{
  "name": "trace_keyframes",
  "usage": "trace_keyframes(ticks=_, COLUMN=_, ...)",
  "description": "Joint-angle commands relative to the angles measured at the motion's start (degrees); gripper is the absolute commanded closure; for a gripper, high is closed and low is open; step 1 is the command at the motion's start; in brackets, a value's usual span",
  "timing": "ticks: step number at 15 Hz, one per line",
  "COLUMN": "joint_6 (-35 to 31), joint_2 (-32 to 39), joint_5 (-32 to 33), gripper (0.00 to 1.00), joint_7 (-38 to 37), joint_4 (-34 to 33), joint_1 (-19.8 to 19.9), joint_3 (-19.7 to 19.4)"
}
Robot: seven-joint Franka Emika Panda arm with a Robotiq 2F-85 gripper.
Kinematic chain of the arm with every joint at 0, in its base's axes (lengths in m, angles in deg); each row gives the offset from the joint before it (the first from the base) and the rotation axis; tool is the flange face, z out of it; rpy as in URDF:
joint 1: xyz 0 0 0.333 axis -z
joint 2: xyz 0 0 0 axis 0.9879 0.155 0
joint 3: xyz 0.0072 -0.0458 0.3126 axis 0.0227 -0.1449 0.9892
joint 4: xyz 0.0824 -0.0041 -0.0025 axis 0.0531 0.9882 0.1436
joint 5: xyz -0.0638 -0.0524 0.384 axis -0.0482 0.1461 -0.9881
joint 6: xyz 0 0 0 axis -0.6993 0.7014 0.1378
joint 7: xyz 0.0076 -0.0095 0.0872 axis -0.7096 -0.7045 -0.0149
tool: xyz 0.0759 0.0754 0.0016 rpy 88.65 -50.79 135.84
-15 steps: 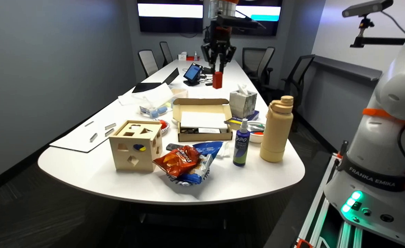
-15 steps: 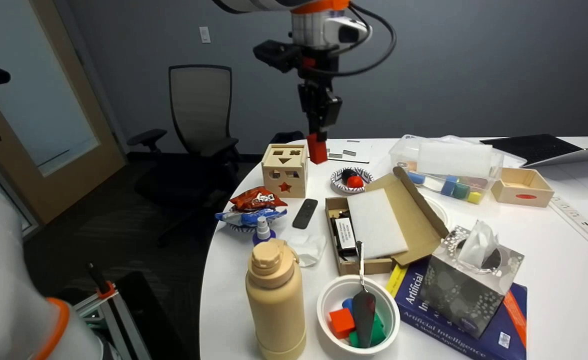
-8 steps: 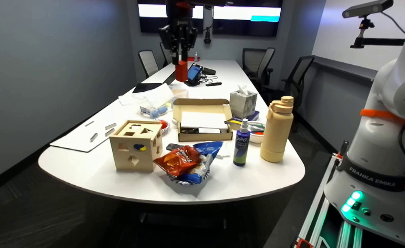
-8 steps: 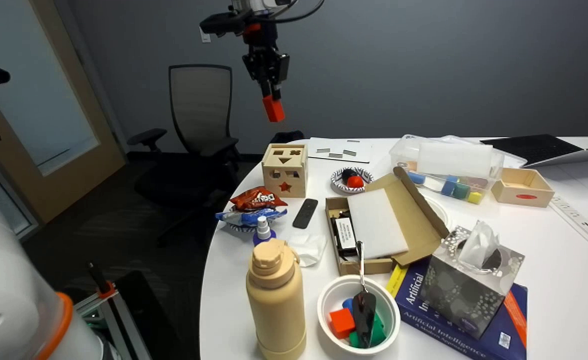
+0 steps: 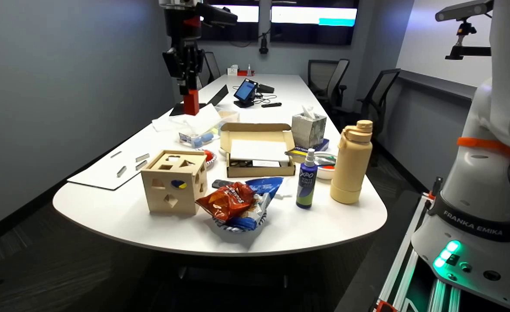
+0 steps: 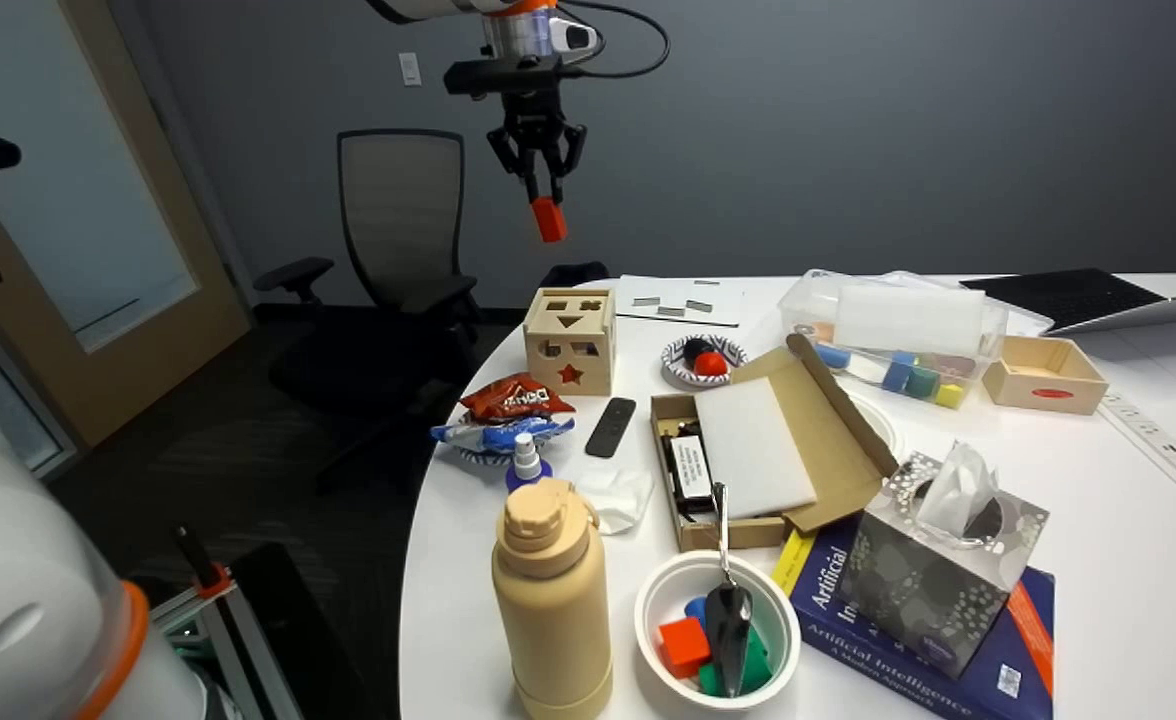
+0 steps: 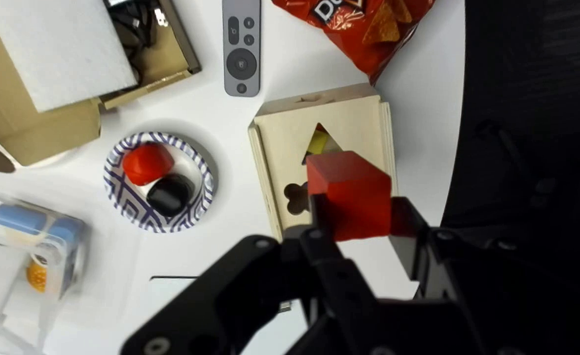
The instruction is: Put one orange block in the wooden toy box.
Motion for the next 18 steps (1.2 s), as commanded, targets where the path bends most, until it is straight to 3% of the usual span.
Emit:
trace_keyframes(ticks=1, joint_6=5.44, joint_2=7.81, joint_5=0.47, gripper=0.9, joint_7=9.56, joint_4=-10.43, joint_1=-2.0, joint_3=0.26)
trace_keyframes(ticks=7, joint_6=6.36, joint_2=14.36, joint_5=0.3, gripper=0.9, joint_7=22.45, joint_4=-15.97, joint_1=-3.61, joint_3=1.01)
trace_keyframes(ticks=18, joint_6=2.79, joint_2=21.32, joint_5=-3.92, gripper=0.9, joint_7=20.42, joint_4=-19.97, joint_1=-2.81, joint_3=0.24)
